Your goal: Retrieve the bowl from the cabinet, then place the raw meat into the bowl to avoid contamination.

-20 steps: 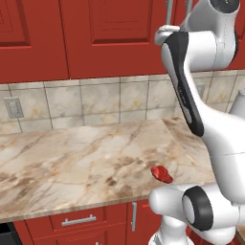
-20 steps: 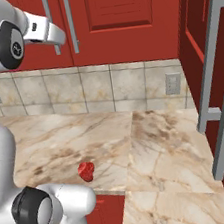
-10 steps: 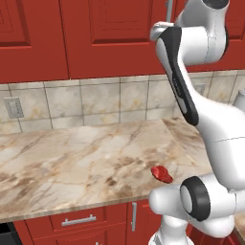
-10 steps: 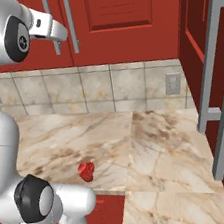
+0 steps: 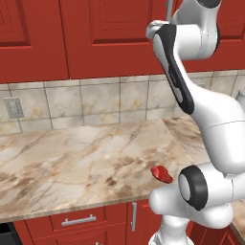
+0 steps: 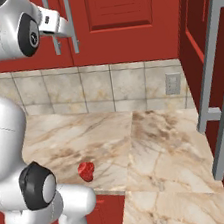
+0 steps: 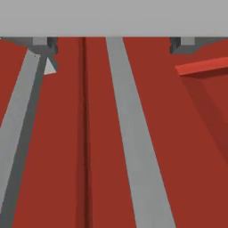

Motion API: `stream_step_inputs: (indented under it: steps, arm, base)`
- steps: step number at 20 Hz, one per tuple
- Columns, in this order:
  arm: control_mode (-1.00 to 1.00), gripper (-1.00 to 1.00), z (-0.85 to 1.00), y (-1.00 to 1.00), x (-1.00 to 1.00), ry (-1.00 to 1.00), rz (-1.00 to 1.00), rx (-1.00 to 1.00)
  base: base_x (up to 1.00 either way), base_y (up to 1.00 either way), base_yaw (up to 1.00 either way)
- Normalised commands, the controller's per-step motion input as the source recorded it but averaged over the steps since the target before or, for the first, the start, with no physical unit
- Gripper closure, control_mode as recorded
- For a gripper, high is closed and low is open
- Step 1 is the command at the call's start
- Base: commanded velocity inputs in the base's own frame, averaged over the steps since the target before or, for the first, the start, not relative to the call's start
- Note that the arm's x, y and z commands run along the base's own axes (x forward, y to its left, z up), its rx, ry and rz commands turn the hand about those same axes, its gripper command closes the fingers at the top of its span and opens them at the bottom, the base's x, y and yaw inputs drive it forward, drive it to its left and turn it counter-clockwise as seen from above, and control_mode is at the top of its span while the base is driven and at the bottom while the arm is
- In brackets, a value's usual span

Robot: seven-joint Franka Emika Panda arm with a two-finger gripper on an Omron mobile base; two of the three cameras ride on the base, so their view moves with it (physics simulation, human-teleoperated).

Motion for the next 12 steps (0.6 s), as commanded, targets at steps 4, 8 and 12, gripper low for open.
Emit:
stream_step_inputs:
  steps: [4,8,12]
  arm:
    - [-1.0,-1.0,0.0,0.0,0.41,0.0,0.04,-0.02]
    - [-1.0,-1.0,0.0,0.0,0.37,0.0,0.0,-0.04]
    - [-1.0,-1.0,-0.03,0.0,0.33,0.0,0.0,-0.05]
  base:
    - [0.0,0.0,0.0]
    - [0.0,0.0,0.0]
    - [0.0,0.0,0.0]
